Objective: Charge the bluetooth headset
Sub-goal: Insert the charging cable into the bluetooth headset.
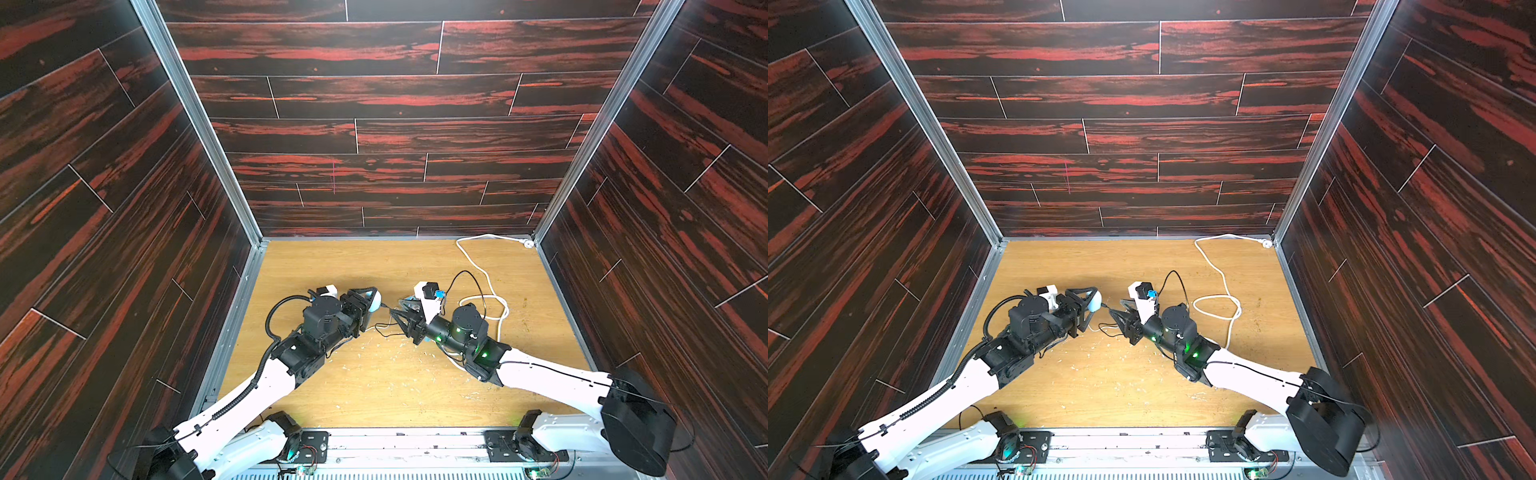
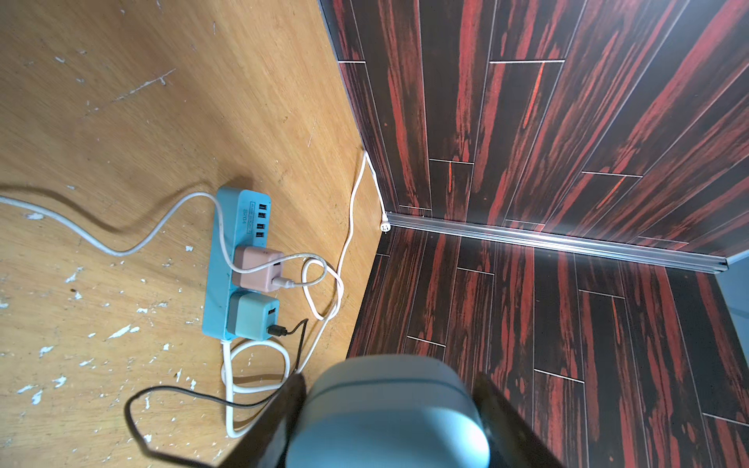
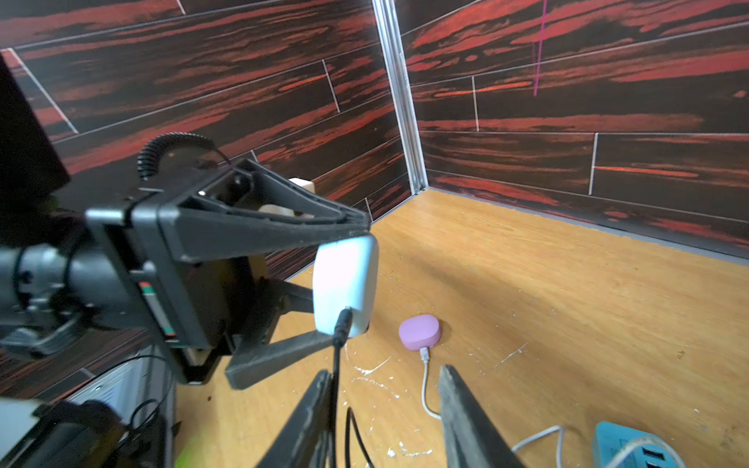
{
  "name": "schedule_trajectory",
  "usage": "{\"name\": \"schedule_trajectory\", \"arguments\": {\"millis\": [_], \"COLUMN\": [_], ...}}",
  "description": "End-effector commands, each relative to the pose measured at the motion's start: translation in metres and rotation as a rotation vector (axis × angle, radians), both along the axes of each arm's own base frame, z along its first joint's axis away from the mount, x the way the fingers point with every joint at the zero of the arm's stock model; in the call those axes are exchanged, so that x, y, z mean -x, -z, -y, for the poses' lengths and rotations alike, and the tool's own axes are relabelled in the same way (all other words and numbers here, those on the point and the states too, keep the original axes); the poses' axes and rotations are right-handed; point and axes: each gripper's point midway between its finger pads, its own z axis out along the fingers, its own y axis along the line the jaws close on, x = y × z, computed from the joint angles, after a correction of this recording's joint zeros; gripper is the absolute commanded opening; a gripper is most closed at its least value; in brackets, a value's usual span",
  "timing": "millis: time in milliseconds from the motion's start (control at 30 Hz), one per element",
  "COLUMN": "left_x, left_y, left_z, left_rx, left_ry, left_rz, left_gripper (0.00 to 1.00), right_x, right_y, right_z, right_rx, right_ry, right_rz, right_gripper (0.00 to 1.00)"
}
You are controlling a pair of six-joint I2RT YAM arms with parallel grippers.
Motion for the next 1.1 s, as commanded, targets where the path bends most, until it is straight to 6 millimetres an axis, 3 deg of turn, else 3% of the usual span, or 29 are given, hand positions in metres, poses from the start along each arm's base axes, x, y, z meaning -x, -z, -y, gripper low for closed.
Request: {"name": "schedule_trajectory", "arguments": {"millis": [0, 367, 700, 1067], "left_x": [0.003, 0.003, 0.003, 0.003], "left_y": [0.009, 0.008, 0.007, 0.007], "left_z": [-0.009, -0.012, -0.009, -0.008], "left_rx": [-0.051, -0.106, -0.107, -0.111], "left_ry": [-0.019, -0.013, 0.000, 0.004], "left_rz": [-0.006, -0.004, -0.003, -0.005], "left_gripper": [0.00, 0.00, 0.00, 0.00], "right_x": [0.006, 0.003, 0.003, 0.011], "right_y": [-0.005, -0.010, 0.012, 0.021], "right_z": [-0.002, -0.022, -0.026, -0.035], "right_rx": [0.010, 0.103, 0.206, 0.202], "right_ry": [-0.043, -0.089, -0.090, -0.150], "right_rz": [-0.042, -0.209, -0.353, -0.405], "right_gripper": [0.45, 0.43, 0.42, 0.26]}}
